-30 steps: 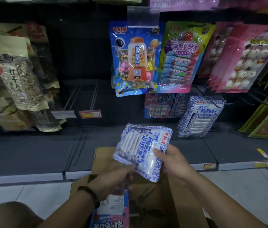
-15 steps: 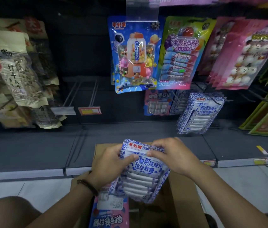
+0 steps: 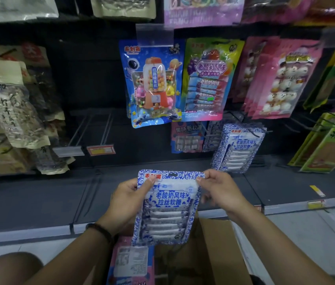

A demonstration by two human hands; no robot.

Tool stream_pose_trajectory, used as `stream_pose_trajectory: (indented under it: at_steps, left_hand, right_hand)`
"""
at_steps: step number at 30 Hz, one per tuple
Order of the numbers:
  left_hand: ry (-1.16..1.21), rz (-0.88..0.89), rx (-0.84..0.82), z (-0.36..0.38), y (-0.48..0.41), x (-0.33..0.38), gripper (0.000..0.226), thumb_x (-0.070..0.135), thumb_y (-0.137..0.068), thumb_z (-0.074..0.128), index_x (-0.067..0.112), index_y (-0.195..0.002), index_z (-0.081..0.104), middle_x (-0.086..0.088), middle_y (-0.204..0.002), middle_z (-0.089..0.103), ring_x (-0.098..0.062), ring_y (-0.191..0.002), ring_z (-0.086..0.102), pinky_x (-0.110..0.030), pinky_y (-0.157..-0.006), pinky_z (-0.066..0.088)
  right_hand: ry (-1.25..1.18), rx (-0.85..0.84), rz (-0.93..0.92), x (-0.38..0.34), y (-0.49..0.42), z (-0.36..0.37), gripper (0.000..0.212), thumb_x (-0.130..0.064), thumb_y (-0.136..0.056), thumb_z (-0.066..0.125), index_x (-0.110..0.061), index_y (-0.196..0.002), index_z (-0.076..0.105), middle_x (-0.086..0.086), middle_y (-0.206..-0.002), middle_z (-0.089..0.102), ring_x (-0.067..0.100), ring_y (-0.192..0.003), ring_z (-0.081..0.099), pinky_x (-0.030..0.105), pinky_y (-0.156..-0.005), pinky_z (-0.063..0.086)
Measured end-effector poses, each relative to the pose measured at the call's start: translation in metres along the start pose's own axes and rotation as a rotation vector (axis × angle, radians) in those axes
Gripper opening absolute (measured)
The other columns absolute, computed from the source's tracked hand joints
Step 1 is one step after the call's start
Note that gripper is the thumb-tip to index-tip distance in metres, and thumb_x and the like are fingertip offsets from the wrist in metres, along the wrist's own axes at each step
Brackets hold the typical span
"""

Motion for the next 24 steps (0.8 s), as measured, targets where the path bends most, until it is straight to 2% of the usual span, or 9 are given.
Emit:
stream_pose_trajectory:
  at_steps: [3, 8, 13, 16, 17, 18, 20, 22, 24]
  left_hand:
    - [-0.056, -0.025, -0.079, 0.019, -0.009, 0.013, 0.064, 0.067, -0.095, 0.057, 0.008, -0.099, 0.082, -0.009, -0.098, 0.083, -0.03, -0.098, 0.08, -0.056, -0.098, 0.059]
    - [-0.059, -0.062, -0.164, 0.067, -0.037, 0.039, 0.057, 0.051, -0.1, 0.061, -0.002, -0.101, 0.08, -0.012, -0.097, 0.083, -0.034, -0.098, 0.079, -0.057, -0.095, 0.061]
    - [-0.138, -0.02, -0.197, 0.132, -0.076, 0.056, 0.06, 0.052, -0.095, 0.067, -0.007, -0.096, 0.076, -0.014, -0.092, 0.082, -0.037, -0.091, 0.08, -0.06, -0.09, 0.061]
    - [-0.217, 0.022, -0.2, 0.174, -0.108, 0.059, 0.056, 0.051, -0.098, 0.067, -0.003, -0.084, 0.075, -0.01, -0.083, 0.081, -0.028, -0.075, 0.079, -0.048, -0.081, 0.065]
    - [-0.247, 0.033, -0.197, 0.188, -0.116, 0.06, 0.058, 0.051, -0.099, 0.066, -0.002, -0.075, 0.068, -0.01, -0.072, 0.074, -0.022, -0.059, 0.071, -0.04, -0.067, 0.061]
    - [-0.283, 0.047, -0.191, 0.203, -0.123, 0.061, 0.058, 0.05, -0.1, 0.065, 0.004, -0.066, 0.058, -0.009, -0.061, 0.06, -0.017, -0.045, 0.054, -0.032, -0.057, 0.047]
    - [-0.329, 0.061, -0.169, 0.23, -0.141, 0.059, 0.058, 0.051, -0.101, 0.064, 0.007, -0.064, 0.052, -0.007, -0.057, 0.037, -0.015, -0.042, 0.029, -0.029, -0.055, 0.03]
    - [-0.29, 0.054, -0.166, 0.254, -0.159, 0.056, 0.06, 0.054, -0.099, 0.065, -0.002, -0.08, 0.065, -0.008, -0.058, 0.036, -0.019, -0.049, 0.033, -0.032, -0.056, 0.041]
    - [-0.249, 0.034, -0.145, 0.274, -0.175, 0.052, 0.064, 0.058, -0.096, 0.067, -0.006, -0.092, 0.067, -0.013, -0.057, 0.04, -0.021, -0.056, 0.042, -0.049, -0.065, 0.061]
  right_hand:
    - [-0.172, 0.098, 0.062, -0.002, -0.004, -0.015, 0.024, -0.021, -0.108, 0.06, -0.015, -0.088, 0.049, 0.026, -0.077, 0.061, 0.03, -0.062, 0.074, 0.028, -0.046, 0.039]
    - [-0.153, 0.207, 0.025, -0.013, -0.025, -0.071, 0.018, -0.021, -0.104, 0.066, -0.013, -0.093, 0.056, 0.018, -0.077, 0.06, 0.026, -0.059, 0.072, 0.026, -0.044, 0.038]
    - [-0.142, 0.36, 0.006, -0.007, -0.049, -0.134, 0.037, -0.019, -0.103, 0.068, -0.011, -0.069, 0.055, 0.009, -0.062, 0.062, 0.027, -0.054, 0.065, 0.022, -0.041, 0.039]
    - [-0.173, 0.43, 0.041, 0.007, -0.066, -0.168, 0.035, -0.018, -0.103, 0.067, -0.008, -0.071, 0.061, 0.008, -0.061, 0.069, 0.027, -0.053, 0.062, 0.026, -0.044, 0.038]
    - [-0.19, 0.46, 0.054, 0.012, -0.071, -0.178, 0.034, -0.018, -0.103, 0.067, -0.007, -0.071, 0.062, 0.011, -0.059, 0.067, 0.026, -0.052, 0.061, 0.026, -0.045, 0.037]
    - [-0.205, 0.492, 0.064, 0.016, -0.078, -0.187, 0.033, -0.017, -0.102, 0.068, -0.007, -0.071, 0.062, 0.013, -0.058, 0.064, 0.024, -0.049, 0.059, 0.026, -0.045, 0.036]
    - [-0.238, 0.561, 0.076, 0.023, -0.092, -0.206, 0.03, -0.016, -0.101, 0.069, -0.007, -0.073, 0.063, 0.015, -0.058, 0.062, 0.018, -0.042, 0.053, 0.024, -0.043, 0.034]
    - [-0.273, 0.631, 0.08, 0.028, -0.108, -0.222, 0.024, -0.018, -0.101, 0.069, -0.005, -0.08, 0.067, 0.013, -0.057, 0.06, 0.015, -0.038, 0.046, 0.023, -0.043, 0.033]
    - [-0.297, 0.695, 0.069, 0.034, -0.125, -0.234, 0.025, -0.021, -0.1, 0.069, -0.003, -0.083, 0.07, 0.011, -0.057, 0.058, 0.015, -0.038, 0.043, 0.026, -0.046, 0.035]
Point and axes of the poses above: each hand's wrist, its own y-axis away from the middle knuckle, its own z-axis out of the palm, x = y × z, the point moved 1 cm from there along -y, towards the middle knuckle
